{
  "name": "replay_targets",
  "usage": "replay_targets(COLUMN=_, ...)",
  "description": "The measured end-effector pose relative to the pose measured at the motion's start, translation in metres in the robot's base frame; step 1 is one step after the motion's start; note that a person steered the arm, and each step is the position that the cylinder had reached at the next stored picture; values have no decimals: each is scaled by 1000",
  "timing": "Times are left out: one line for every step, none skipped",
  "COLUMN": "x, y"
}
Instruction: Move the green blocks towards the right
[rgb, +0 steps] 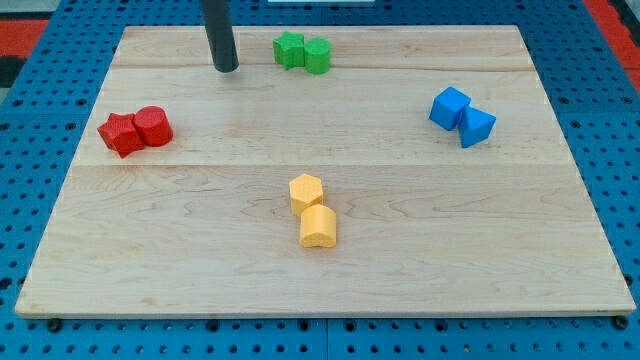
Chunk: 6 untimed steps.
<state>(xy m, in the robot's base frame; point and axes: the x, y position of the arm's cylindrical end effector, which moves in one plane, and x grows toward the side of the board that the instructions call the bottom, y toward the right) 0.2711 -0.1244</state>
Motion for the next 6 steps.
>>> replay_targets(x=0, y=48)
replay_targets(x=-5, y=11)
replay_targets(x=-34, y=10)
replay_targets(x=-60, y=50)
replay_targets(x=-26, y=43)
replay_targets(x=-27, y=78)
